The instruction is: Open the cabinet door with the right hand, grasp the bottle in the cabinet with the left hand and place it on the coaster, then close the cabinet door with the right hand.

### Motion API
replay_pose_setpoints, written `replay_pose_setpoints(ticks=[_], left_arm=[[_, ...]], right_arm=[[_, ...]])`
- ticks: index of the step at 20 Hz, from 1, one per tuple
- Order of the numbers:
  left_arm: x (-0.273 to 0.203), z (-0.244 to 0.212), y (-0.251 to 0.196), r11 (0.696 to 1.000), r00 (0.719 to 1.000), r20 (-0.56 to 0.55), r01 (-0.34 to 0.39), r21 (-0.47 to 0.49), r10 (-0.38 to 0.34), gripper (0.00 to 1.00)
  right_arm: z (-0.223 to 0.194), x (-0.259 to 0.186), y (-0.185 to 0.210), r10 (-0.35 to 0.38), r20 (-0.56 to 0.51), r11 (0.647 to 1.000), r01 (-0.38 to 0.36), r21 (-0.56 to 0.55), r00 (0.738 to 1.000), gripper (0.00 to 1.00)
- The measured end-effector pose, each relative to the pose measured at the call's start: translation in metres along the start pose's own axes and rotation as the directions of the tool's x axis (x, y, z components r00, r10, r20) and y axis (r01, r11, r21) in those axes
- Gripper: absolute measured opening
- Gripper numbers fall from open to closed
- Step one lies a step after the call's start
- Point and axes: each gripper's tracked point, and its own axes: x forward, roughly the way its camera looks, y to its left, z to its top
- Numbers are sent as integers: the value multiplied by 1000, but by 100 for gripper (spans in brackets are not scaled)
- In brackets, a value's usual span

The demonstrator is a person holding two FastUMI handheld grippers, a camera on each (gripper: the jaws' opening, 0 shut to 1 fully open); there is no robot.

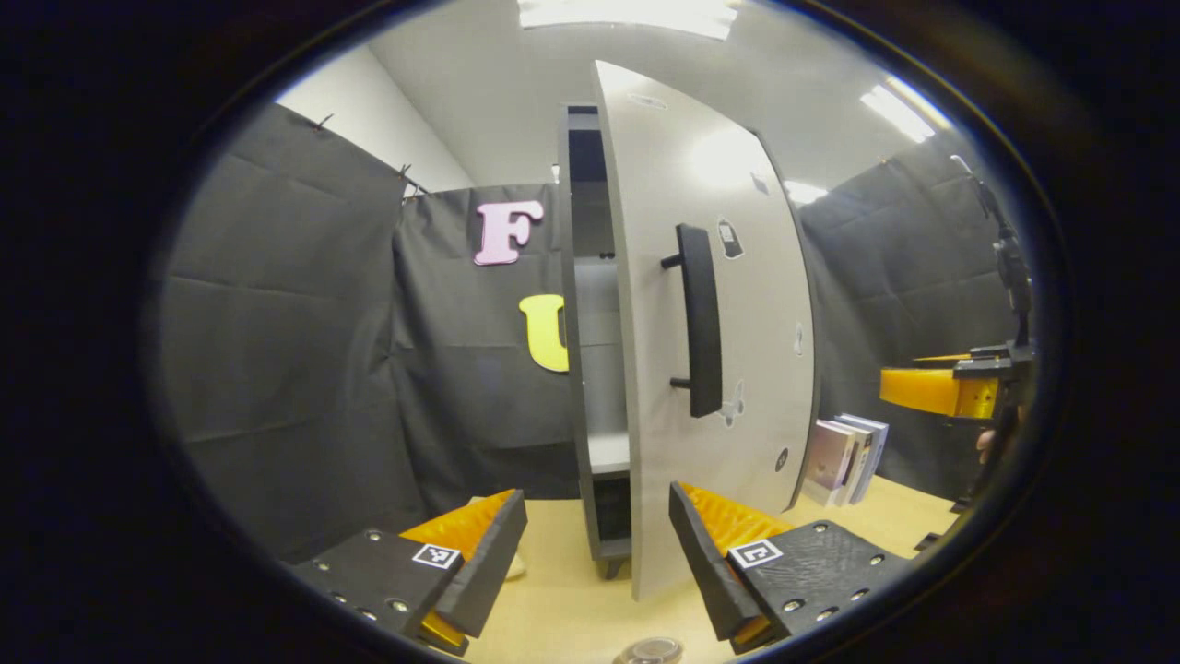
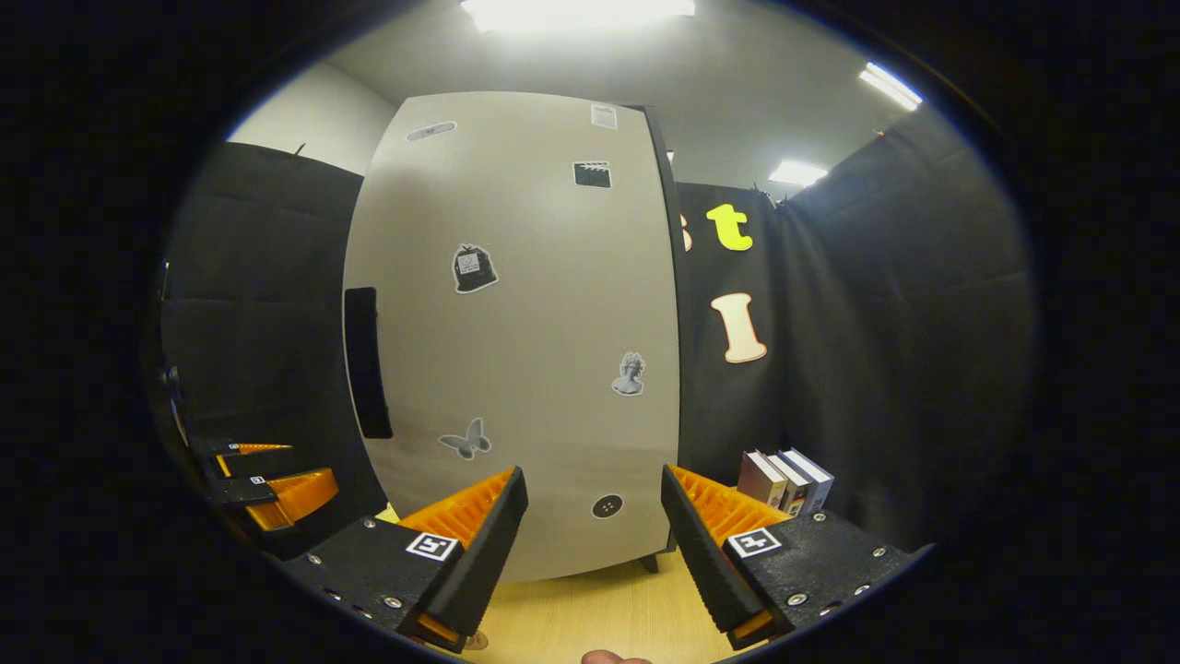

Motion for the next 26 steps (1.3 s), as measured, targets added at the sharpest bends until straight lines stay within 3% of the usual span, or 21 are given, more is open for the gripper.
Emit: replay_pose_setpoints(ticks=[1,2,3,4,6,8,26], left_arm=[[-1,2,0,1000,1000,6,-2,6,2,94],[-2,4,0,1000,1000,10,-6,9,6,90],[-3,5,2,1000,1000,13,-12,10,12,94],[-4,5,1,1000,1000,11,-14,8,14,89],[-4,3,2,1000,1000,4,-22,4,22,94],[-5,2,2,1000,1000,-3,-24,-6,24,90],[-6,9,5,999,999,17,-36,21,35,90]], right_arm=[[0,-1,-2,-3,0,1000,3,1,1000,90],[0,-1,-3,-4,-1,1000,4,1,1000,90],[-1,-2,-4,-3,-2,1000,3,2,1000,90],[-2,-3,-5,-3,-5,1000,3,1,1000,90],[-1,-4,-6,-4,-4,1000,4,-3,1000,90],[0,-4,-6,-3,-1,1000,3,-1,1000,90],[12,2,0,35,28,999,-35,3,999,90]])
